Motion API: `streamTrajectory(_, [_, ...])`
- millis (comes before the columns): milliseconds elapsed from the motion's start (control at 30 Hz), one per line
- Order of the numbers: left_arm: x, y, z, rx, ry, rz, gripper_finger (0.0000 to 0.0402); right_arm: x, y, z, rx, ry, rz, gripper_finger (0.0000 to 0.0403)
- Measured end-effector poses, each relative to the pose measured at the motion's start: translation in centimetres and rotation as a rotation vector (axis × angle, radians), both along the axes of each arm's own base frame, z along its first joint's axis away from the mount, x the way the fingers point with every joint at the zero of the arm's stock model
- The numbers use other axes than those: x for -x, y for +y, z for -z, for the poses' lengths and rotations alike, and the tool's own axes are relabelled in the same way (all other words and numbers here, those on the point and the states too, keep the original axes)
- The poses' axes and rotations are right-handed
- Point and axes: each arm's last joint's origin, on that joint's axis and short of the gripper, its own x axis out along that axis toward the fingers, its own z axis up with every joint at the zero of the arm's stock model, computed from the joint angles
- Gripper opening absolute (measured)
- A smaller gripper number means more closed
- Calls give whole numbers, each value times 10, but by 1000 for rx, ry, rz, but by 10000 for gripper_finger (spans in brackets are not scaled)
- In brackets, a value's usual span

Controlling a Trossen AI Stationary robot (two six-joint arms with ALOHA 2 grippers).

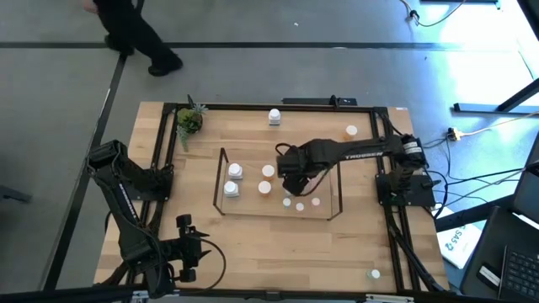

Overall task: Pick and place medicine bottles onto shelf by color
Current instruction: Adjust the pink pill bottles on the shelf

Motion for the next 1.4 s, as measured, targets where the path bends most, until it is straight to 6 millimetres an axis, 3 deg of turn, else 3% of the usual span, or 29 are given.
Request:
streamTrajectory(367, [0, 0, 0, 0, 0, 0, 203, 16, 80, -7, -11, -9, -177, 192])
streamTrajectory(567, [0, 0, 0, 0, 0, 0, 203, 27, 104, -7, -23, -13, -132, 192])
streamTrajectory(767, [0, 0, 0, 1, 0, 0, 203, 27, 106, -7, -5, -36, -72, 192])
streamTrajectory(1167, [-1, -2, 0, 23, -6, 1, 203, 26, 91, -5, 7, -16, 113, 189])
streamTrajectory(1400, [-1, -2, 0, 23, -5, 1, 203, 29, 91, 12, 10, 25, 129, 175])
